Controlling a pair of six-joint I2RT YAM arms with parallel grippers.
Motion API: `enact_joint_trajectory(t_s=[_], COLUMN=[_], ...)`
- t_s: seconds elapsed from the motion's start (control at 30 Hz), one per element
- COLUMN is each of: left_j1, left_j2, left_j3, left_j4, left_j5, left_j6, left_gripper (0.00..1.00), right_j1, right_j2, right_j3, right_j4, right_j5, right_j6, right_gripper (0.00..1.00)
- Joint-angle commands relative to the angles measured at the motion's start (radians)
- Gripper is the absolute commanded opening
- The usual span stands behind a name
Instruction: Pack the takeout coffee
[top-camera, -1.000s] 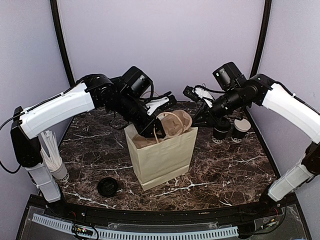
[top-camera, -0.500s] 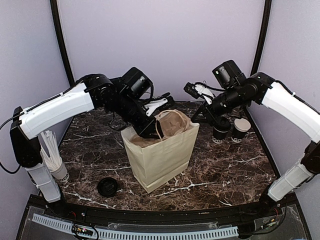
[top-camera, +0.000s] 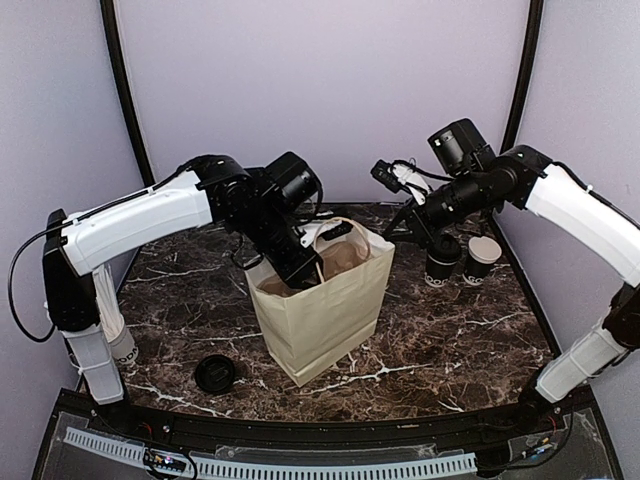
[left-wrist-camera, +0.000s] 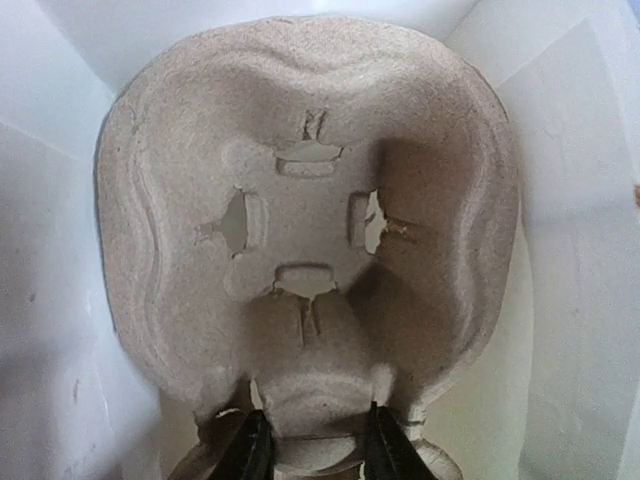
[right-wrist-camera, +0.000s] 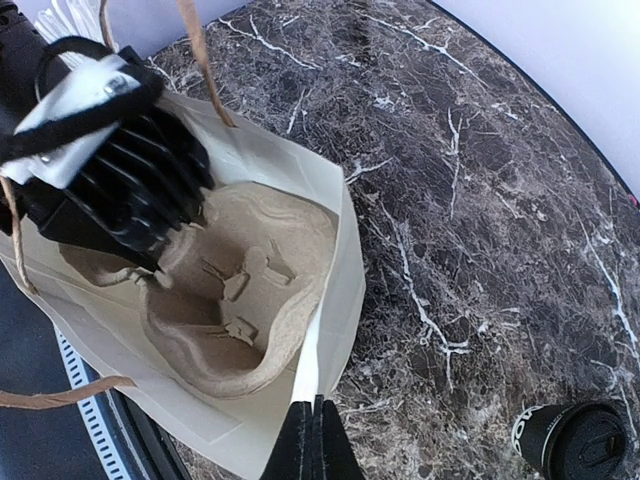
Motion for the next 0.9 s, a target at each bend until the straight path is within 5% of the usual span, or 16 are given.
enact_joint_trajectory(t_s=[0.0, 0.47, 0.67, 0.87], left_j1=[-0.006, -0.006, -0.006, -0.009], left_j2=[0.030, 0.109, 0.107, 0.100], left_j3=[0.045, 0.105, 0.127, 0.126], left_j4=[-0.068, -0.079, -0.094, -0.100], left_j5=[-0.029, -0.034, -0.017, -0.019], left_j6=[-0.012, -0.072, -0.091, -0.105], left_gripper=[0.13, 0.12, 0.12, 0.12], right_j1=[-0.011, -0.010, -0.002, 0.073], right_j2=[-0.040, -0.112, -0.160, -0.153], right_j3=[-0.003, -0.019, -0.007, 0.018], right_j4=[0.041, 0.011, -0.064, -0.040], right_j5=[-0.055, -0.191, -0.342, -0.305], right_j6=[0.004, -0.081, -0.293, -0.305], right_gripper=[0.00, 0.00, 0.55, 0.69])
